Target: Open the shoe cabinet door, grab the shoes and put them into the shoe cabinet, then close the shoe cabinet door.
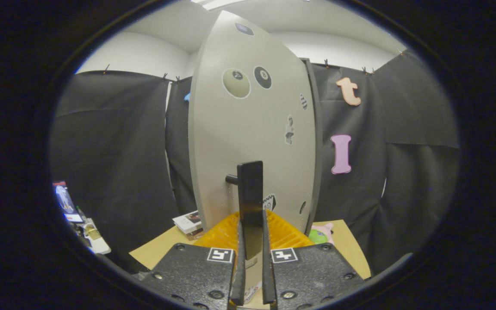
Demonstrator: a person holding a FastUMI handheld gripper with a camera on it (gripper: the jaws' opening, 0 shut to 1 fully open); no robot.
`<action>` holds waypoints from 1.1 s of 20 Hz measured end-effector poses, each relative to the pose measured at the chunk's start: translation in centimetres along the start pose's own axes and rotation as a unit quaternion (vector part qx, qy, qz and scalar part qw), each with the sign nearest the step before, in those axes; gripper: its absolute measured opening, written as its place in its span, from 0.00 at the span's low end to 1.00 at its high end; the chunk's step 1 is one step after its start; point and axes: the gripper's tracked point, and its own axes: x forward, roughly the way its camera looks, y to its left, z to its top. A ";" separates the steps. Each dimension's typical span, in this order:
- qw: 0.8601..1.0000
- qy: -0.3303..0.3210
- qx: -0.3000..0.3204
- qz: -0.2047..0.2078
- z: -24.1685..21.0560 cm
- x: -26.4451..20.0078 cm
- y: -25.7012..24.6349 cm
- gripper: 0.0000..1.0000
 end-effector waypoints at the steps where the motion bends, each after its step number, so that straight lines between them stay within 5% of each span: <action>1: 1.000 0.001 0.004 -0.006 -0.2 -0.6 -0.8 0.17; 14: 0.996 0.004 0.016 -0.093 -0.3 -4.3 -13.5 0.04; 22: 0.995 0.001 0.027 -0.094 -0.2 -4.5 -15.9 0.03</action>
